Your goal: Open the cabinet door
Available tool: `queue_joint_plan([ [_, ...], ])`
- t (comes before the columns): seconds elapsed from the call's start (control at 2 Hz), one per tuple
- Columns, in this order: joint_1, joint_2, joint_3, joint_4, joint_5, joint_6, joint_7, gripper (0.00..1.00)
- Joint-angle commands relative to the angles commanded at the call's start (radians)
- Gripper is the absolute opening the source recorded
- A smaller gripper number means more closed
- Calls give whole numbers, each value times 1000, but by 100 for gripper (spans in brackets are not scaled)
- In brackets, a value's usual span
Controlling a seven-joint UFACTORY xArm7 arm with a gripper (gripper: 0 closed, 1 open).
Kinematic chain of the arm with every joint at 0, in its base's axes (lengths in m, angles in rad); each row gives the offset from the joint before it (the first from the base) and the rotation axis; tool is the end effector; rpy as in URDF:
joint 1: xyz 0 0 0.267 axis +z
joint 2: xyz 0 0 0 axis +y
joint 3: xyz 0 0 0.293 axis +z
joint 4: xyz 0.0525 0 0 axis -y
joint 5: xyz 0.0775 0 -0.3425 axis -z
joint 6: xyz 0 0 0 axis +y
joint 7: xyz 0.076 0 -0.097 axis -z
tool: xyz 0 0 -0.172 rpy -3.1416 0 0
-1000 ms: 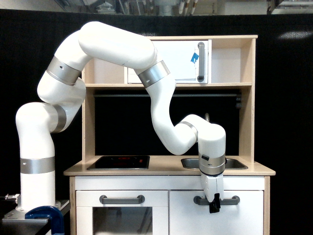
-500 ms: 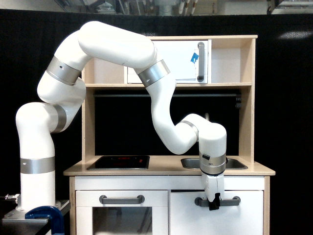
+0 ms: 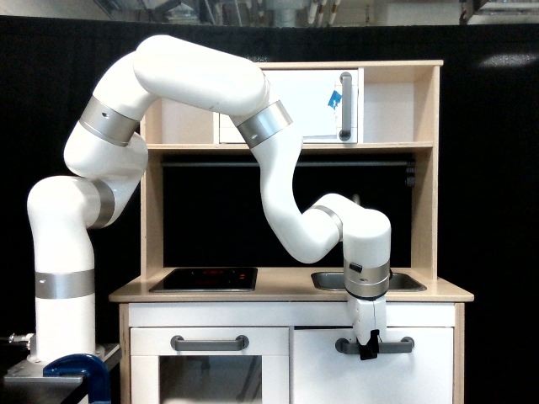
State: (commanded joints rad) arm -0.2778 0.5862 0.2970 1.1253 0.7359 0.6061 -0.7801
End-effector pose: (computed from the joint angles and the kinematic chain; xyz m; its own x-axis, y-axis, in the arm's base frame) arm 0.5350 0.0920 -0.0090 0.9846 0.0776 0.1564 0.1476 -0.8482 -0.5087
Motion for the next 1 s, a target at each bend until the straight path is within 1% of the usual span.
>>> queue_joint_plan([
  [0.5, -30, -8, 2, -15, -3, 8, -23, 0],
  [1.0, -48, 5, -2, 5, -22, 24, -25, 0],
])
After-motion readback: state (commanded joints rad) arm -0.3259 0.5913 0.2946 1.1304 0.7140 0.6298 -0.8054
